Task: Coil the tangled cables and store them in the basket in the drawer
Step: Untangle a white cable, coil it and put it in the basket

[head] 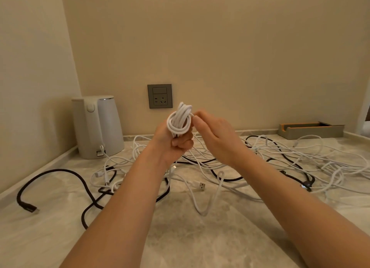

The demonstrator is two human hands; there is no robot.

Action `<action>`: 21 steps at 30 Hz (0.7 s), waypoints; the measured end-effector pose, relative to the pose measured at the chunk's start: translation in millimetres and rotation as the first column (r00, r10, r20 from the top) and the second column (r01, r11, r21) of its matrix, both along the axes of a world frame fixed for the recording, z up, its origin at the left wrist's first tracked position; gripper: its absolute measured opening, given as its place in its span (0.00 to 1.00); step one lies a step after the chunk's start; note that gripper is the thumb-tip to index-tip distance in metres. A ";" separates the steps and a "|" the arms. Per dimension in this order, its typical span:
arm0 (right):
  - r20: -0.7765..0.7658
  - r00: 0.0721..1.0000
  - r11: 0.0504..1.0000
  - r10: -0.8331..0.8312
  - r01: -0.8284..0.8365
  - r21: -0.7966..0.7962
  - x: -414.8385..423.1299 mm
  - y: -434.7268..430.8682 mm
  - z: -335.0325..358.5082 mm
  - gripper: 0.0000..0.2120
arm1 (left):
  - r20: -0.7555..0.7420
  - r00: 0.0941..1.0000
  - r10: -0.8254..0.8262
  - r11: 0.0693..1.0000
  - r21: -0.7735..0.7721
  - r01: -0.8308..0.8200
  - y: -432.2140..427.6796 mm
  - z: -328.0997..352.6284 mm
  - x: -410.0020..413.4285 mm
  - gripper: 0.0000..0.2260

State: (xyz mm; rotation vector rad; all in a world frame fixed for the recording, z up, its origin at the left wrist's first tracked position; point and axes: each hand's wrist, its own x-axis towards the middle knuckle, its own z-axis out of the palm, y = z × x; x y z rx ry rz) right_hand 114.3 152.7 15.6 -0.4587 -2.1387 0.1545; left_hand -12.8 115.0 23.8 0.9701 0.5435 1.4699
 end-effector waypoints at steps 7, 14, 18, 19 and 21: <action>-0.043 0.988 0.944 -0.147 0.127 -0.305 -3.9 3.6 -2.7 0.24 | 0.023 0.989 0.143 0.959 -0.248 -0.133 7.7 -8.7 17.3 0.20; -0.064 0.987 0.887 -0.150 0.106 -0.449 -3.7 2.4 -1.5 0.29 | -0.323 0.821 0.472 0.868 0.007 -0.496 8.2 -12.1 29.8 0.33; -0.009 0.982 0.902 -0.191 0.171 -0.397 -2.0 -1.4 0.3 0.28 | -0.432 0.633 0.642 0.760 0.247 -0.602 7.7 -11.8 29.7 0.25; 0.004 0.974 0.923 -0.228 0.218 -0.316 -2.2 -1.8 -0.5 0.26 | -0.423 0.641 0.640 0.762 0.244 -0.600 7.9 -11.9 28.5 0.23; -0.021 0.962 0.957 -0.272 0.269 -0.111 -1.7 -2.1 -2.3 0.20 | -0.359 0.723 0.590 0.803 0.164 -0.574 7.9 -10.9 27.2 0.21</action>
